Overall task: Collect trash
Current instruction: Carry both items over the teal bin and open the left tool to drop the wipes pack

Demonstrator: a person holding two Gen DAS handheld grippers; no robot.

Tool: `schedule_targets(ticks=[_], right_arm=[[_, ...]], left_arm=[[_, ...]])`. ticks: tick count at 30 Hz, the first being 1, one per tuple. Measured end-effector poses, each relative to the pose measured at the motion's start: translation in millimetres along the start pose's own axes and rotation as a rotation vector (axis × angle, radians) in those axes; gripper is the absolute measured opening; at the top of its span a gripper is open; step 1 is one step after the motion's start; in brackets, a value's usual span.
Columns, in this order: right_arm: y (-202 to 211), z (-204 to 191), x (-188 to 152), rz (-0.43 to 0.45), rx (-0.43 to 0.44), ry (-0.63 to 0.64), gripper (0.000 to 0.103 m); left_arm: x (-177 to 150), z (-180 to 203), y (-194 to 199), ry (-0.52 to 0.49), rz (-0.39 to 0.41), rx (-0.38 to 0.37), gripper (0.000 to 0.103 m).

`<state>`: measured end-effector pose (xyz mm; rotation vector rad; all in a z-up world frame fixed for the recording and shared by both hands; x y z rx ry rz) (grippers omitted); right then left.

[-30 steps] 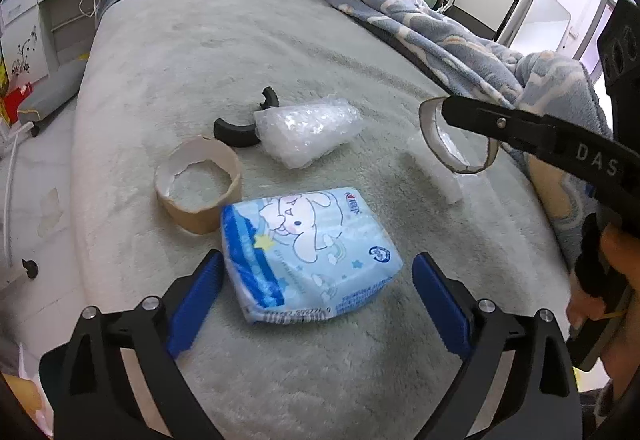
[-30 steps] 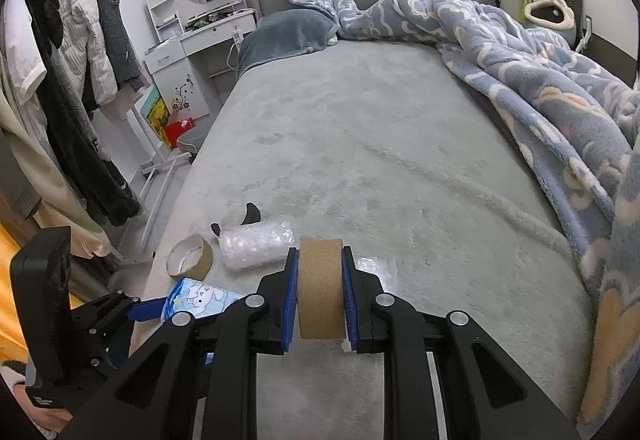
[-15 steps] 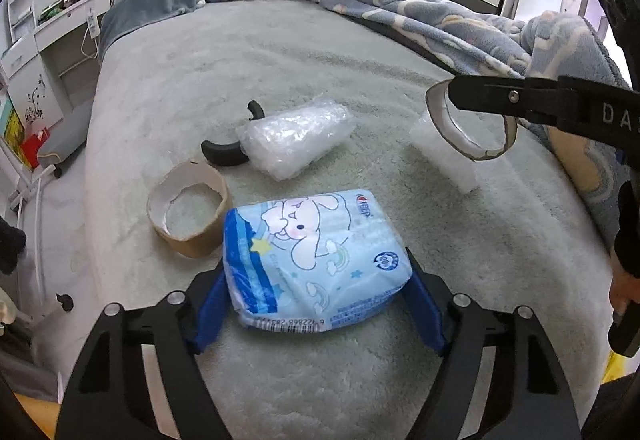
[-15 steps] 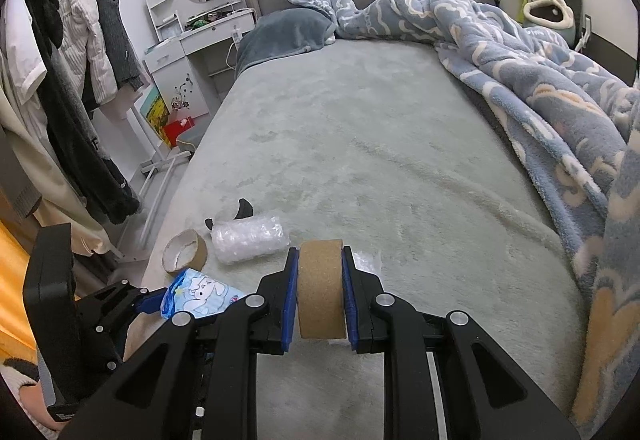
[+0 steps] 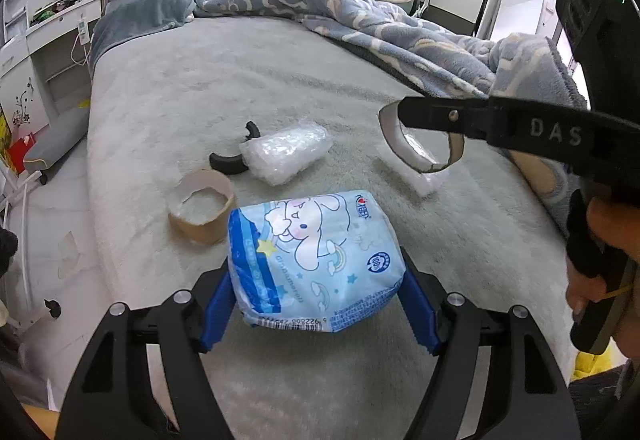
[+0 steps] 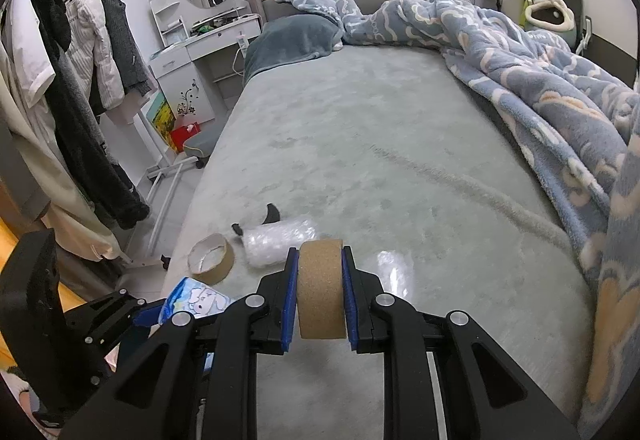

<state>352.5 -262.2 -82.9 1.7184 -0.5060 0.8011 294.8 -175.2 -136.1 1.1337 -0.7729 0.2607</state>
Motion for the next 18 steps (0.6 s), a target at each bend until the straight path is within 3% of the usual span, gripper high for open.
schedule_targets(ticks=[8, 18], right_arm=[[10, -19, -10, 0.015, 0.013, -0.017, 0.020], [17, -59, -30, 0.012, 0.038, -0.002, 0.020]], left_arm=[[-13, -12, 30, 0.037, 0.018, 0.000, 0.075], [-35, -46, 63, 0.075, 0.041, 0.072, 0.075]])
Point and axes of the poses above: each gripper's, at about its wrist camera, not at the fingertips, and y roughly against the way its jaws point, z to its right, x to its top, the point moved 9 cm from there along -y, roughly the way its jaws point, and after that the axes turned 4 degrees about y, right-handed, at the moved point
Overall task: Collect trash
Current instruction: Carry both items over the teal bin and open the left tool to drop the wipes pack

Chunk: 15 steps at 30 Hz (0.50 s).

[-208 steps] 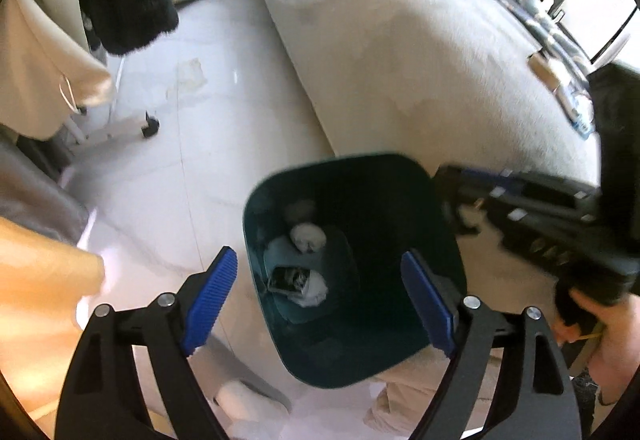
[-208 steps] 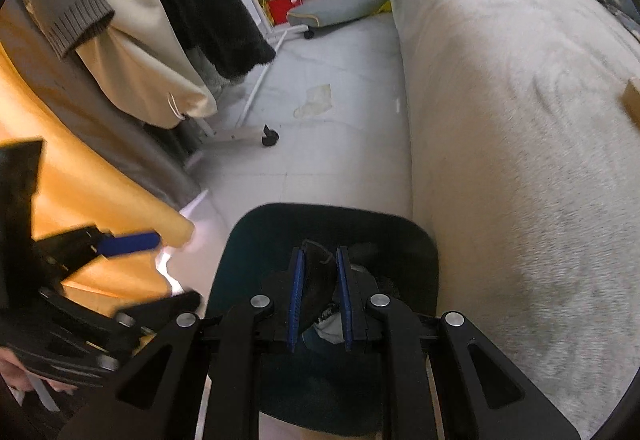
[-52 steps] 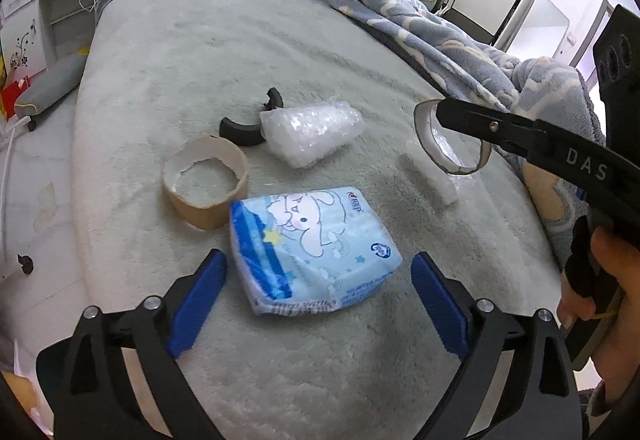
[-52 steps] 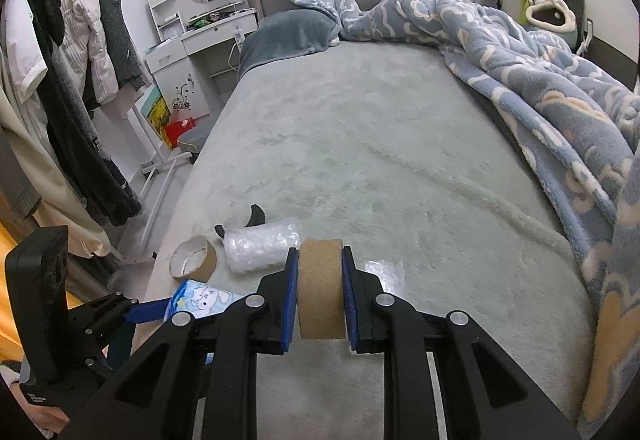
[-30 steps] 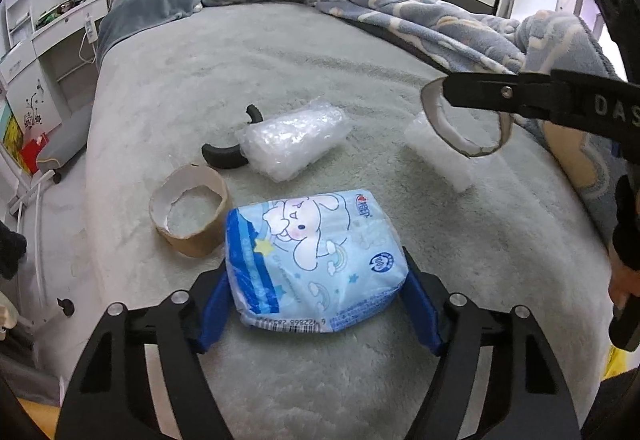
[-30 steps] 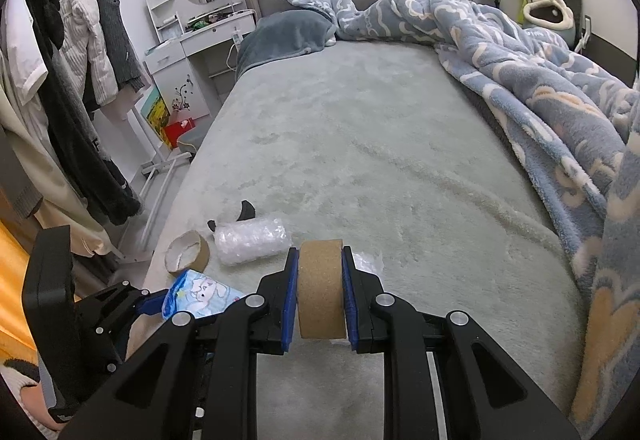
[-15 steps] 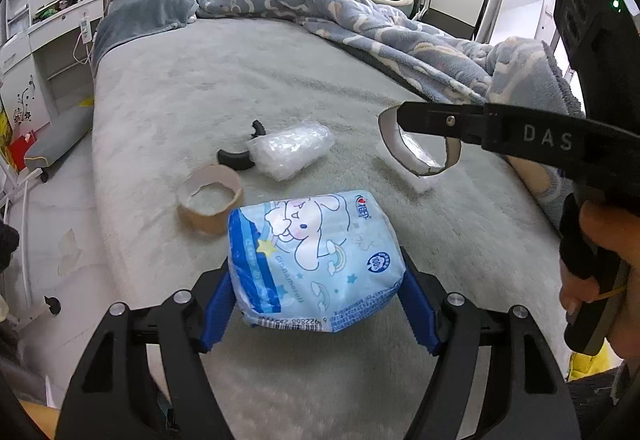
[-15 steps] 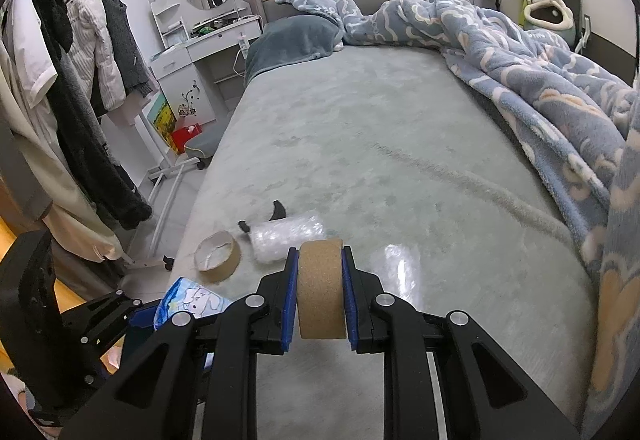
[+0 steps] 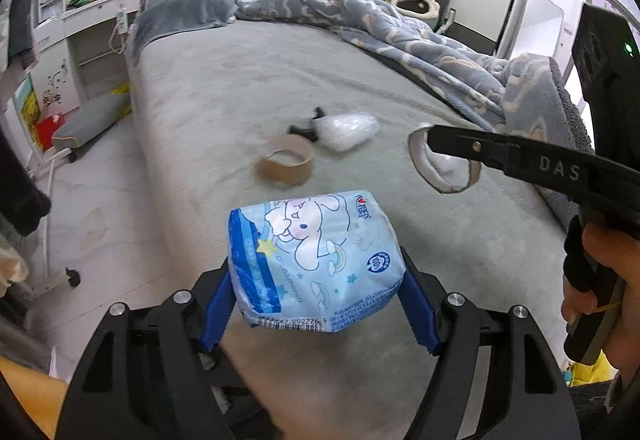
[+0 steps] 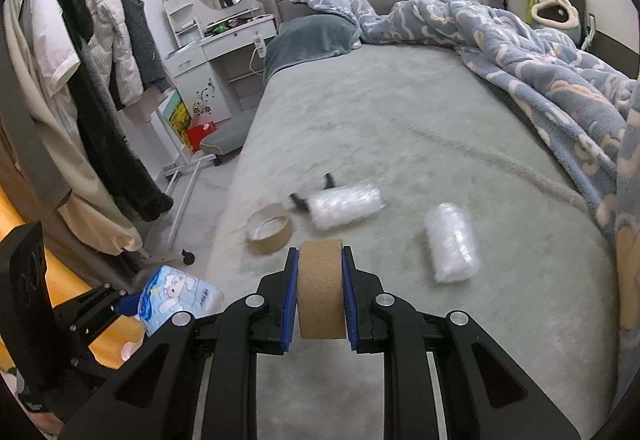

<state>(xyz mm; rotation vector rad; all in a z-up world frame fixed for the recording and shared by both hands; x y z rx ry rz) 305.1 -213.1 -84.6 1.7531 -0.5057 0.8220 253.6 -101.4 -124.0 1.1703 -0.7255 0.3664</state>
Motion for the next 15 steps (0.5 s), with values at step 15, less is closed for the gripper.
schedule_targets(ticks=[15], right_arm=[[-9, -74, -20, -0.028, 0.066, 0.068, 0.020]], left_arm=[[-28, -77, 29, 0.116, -0.034, 0.101, 0.075]])
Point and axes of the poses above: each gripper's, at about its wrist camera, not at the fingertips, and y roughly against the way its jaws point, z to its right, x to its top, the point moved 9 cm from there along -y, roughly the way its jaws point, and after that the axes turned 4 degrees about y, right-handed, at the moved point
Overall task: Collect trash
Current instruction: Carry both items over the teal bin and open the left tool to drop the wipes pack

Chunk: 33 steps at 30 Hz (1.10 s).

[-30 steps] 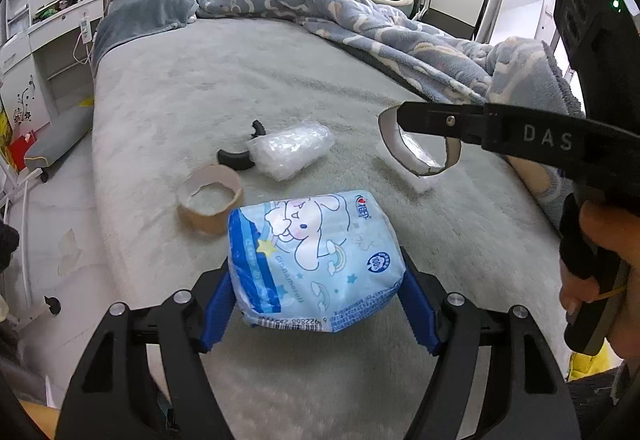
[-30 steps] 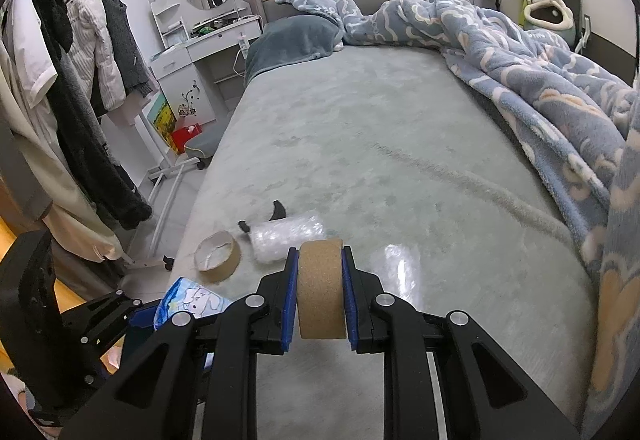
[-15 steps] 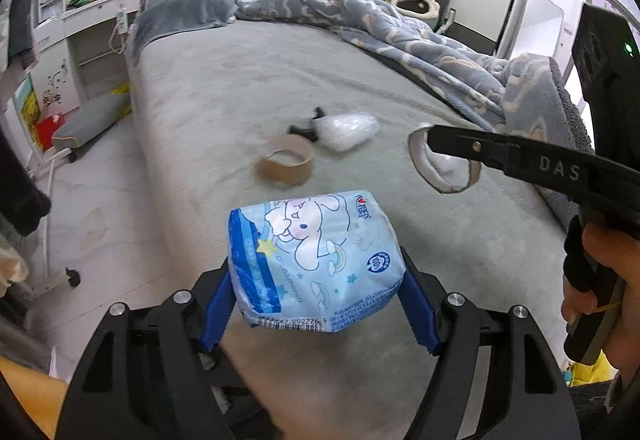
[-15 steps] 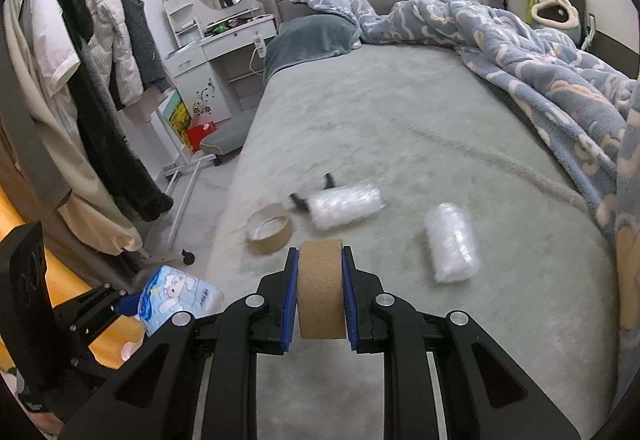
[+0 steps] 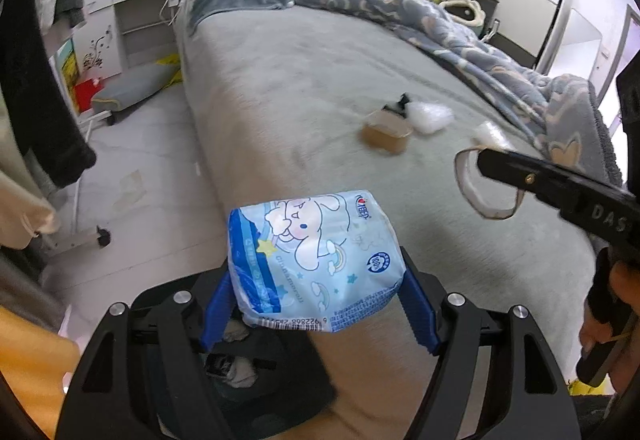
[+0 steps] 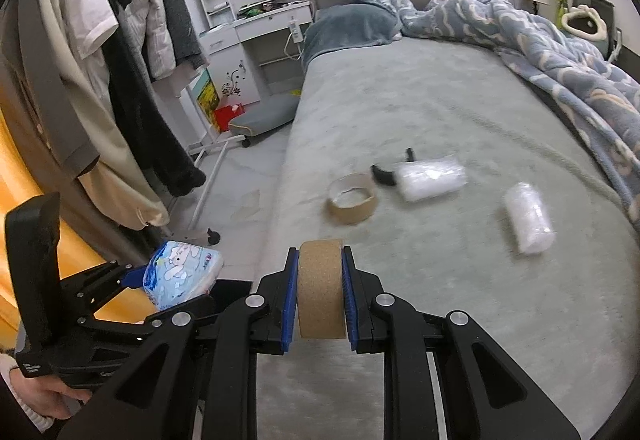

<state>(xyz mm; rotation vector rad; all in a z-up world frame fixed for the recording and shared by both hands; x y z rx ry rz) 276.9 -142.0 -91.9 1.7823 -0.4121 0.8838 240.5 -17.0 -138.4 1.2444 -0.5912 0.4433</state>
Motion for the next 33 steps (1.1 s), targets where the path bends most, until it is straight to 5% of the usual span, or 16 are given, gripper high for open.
schedule_targets(ticks=[17, 33], right_arm=[[-39, -74, -1, -0.048, 0.082, 0.051, 0.020], [-91, -136, -15, -0.147, 0.147, 0.115, 0.020]], left_arm=[[-68, -99, -29, 0.108, -0.230, 0.060, 0.075], [-132, -151, -43, 0.200, -0.478, 0.023, 0.079]])
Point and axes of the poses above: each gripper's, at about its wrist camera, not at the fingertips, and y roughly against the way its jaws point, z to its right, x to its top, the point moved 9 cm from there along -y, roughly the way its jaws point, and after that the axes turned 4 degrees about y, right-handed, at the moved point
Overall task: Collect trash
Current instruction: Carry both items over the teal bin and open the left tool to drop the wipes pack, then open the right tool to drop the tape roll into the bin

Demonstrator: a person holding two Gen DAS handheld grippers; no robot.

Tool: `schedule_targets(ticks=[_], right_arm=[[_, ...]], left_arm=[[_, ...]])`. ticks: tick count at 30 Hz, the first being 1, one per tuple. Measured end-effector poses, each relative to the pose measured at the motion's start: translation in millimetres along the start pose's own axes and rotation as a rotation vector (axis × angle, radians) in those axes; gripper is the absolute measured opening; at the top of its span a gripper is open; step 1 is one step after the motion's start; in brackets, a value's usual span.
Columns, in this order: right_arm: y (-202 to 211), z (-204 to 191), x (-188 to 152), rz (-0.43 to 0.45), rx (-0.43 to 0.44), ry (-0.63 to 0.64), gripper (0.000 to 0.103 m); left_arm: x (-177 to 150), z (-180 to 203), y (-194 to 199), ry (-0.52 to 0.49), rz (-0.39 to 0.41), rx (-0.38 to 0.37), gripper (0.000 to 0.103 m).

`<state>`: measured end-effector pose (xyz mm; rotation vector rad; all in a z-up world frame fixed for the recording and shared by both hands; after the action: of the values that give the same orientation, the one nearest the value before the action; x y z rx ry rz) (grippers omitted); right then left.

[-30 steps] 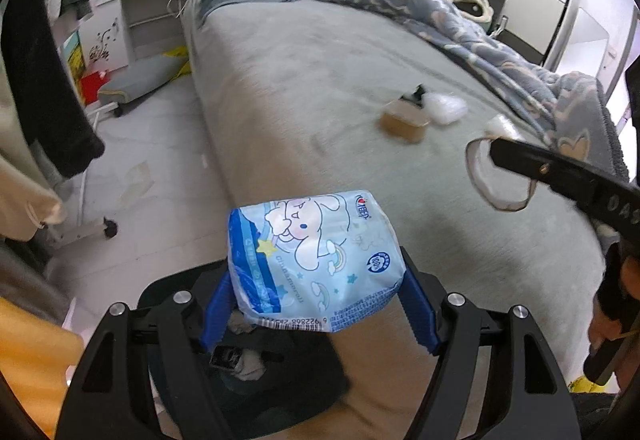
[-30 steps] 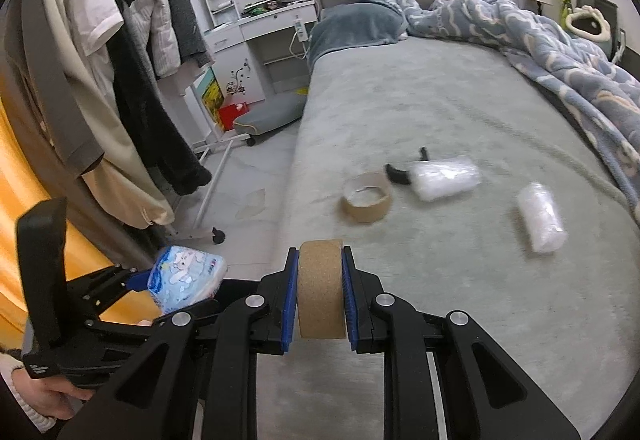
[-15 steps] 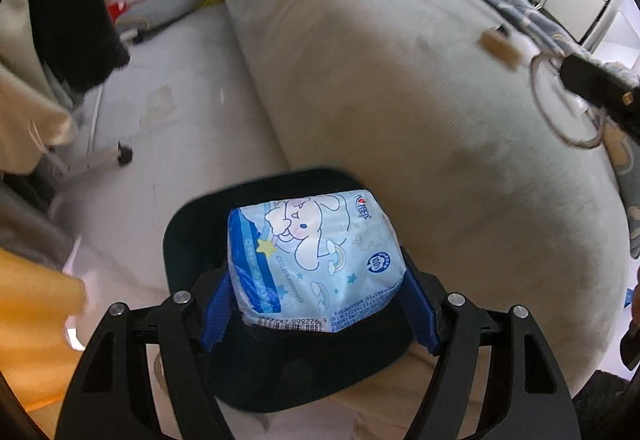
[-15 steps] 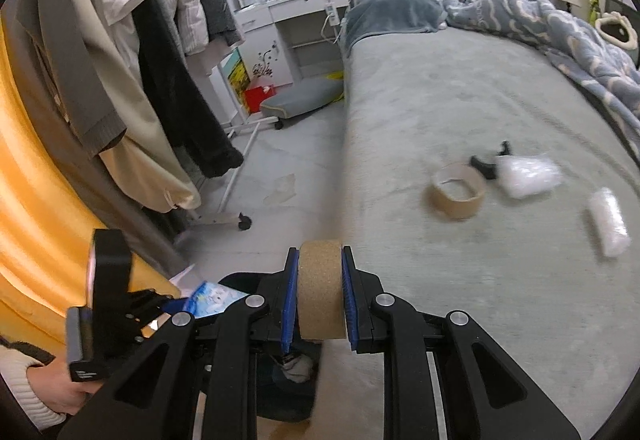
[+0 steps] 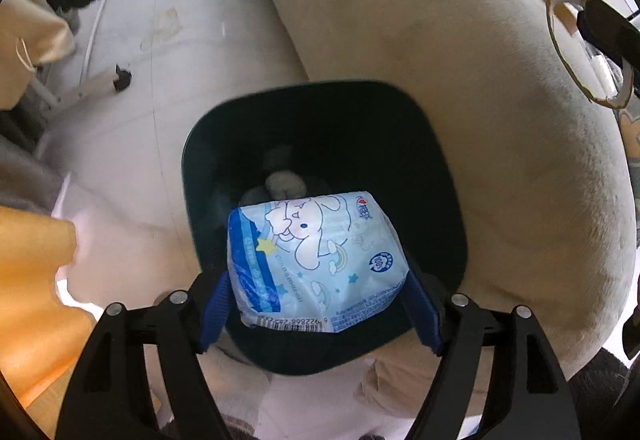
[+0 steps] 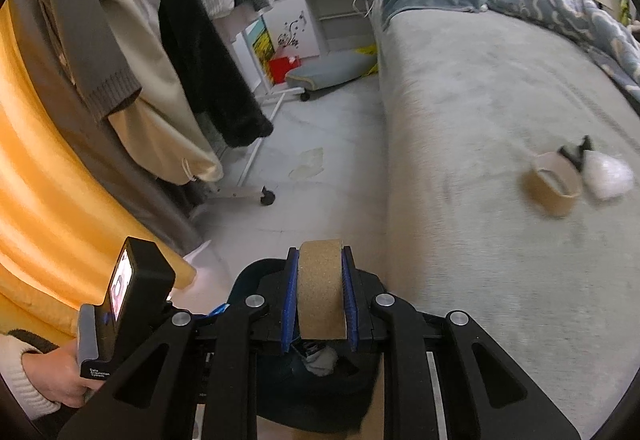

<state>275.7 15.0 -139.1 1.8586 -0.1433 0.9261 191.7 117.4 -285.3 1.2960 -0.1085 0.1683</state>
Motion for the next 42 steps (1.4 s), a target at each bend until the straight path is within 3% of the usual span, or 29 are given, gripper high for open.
schedule_targets(ticks=[9, 17, 29, 42], right_arm=[[-41, -27, -8, -0.079, 0.015, 0.038, 0.020], [-78, -32, -33, -0.181, 0.001, 0.060, 0.020], [-120, -42, -71, -0.315, 0.034, 0.023, 0.020], [-158, -56, -110, -0.453, 0.030, 0.044, 0.021]], left_arm=[[-3, -17, 14, 0.016, 0.003, -0.012, 0.087], [19, -29, 57, -0.006, 0.161, -0.004, 0.086], [41, -50, 103, 0.017, 0.323, -0.012, 0.072], [53, -50, 150, 0.011, 0.494, -0.049, 0.066]])
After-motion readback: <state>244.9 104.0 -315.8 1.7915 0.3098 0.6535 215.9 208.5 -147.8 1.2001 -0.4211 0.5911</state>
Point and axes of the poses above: each gripper's, at about its wrist camera, not at the fingertips, and y roughly against the way its jaws point, z to its right, x to its top, the point moved 9 cm from there along -y, roughly the way its jaws point, and after that the axes turned 4 degrees about y, right-handed, at the moved point
